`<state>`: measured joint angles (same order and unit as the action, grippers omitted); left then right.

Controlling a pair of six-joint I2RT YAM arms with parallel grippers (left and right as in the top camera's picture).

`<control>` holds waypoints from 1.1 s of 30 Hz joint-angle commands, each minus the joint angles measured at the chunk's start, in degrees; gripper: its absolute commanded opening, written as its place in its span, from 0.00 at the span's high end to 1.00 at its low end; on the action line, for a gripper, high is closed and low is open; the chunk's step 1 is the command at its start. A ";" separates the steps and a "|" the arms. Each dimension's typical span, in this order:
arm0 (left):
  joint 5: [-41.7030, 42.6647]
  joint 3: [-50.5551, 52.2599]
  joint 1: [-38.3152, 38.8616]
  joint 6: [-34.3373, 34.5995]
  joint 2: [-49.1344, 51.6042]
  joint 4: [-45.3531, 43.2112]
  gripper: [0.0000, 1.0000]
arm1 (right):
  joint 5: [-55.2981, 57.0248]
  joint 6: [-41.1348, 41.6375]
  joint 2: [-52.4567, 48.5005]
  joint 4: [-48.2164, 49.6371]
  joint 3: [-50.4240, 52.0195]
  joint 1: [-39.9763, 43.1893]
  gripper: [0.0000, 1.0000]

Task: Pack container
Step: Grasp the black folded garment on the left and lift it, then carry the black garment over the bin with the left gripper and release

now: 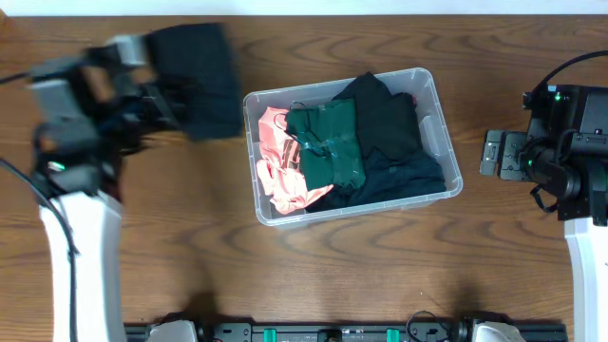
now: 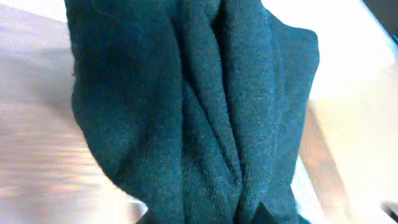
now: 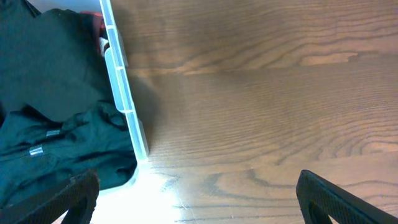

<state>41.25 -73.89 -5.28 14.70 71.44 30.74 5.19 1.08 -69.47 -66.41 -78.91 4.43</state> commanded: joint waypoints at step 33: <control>-25.73 -0.55 44.26 39.43 34.07 -29.73 0.94 | -5.46 8.04 4.24 -3.89 0.00 21.84 0.01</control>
<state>18.81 -73.89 38.74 45.47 105.36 1.50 0.40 8.97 -64.88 -70.28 -78.85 25.78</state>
